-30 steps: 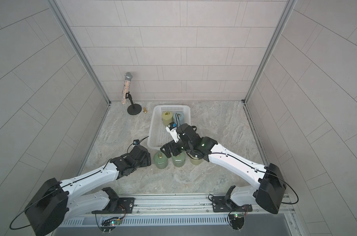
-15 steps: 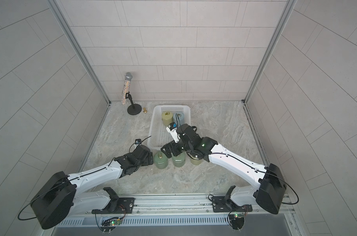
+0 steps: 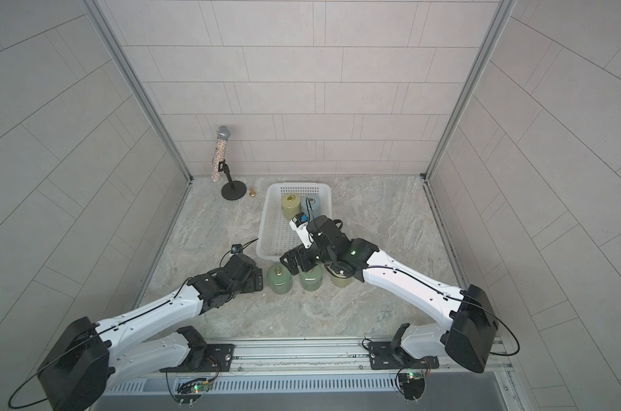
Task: Take the tea canister out of the basket
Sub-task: Place the tea canister at the center of the board.
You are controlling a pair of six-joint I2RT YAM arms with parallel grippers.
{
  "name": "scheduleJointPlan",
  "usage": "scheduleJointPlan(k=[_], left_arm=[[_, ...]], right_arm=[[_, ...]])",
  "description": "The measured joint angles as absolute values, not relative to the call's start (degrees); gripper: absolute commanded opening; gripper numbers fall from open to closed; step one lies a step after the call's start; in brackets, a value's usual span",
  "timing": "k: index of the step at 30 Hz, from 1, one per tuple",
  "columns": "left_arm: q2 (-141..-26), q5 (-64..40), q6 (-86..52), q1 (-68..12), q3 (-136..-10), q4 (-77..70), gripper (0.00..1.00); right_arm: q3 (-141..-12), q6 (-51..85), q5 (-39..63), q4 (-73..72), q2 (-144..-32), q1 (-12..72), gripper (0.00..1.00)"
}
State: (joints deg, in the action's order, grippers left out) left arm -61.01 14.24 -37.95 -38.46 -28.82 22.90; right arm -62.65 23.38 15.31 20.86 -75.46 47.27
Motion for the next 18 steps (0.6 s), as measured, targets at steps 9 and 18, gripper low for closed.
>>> scheduleJointPlan(k=[9, 18], left_arm=[[-53.30, 13.98, -37.93, -38.44, -36.82, 35.70, 1.00], [-52.66, 12.64, -35.99, -38.44, -47.35, 42.65, 1.00]], right_arm=[[-62.65, 23.38, 12.80, 20.82, -75.16, 46.81, 1.00], [-61.52, 23.90, 8.34, 20.78, -70.85, 43.79, 1.00]])
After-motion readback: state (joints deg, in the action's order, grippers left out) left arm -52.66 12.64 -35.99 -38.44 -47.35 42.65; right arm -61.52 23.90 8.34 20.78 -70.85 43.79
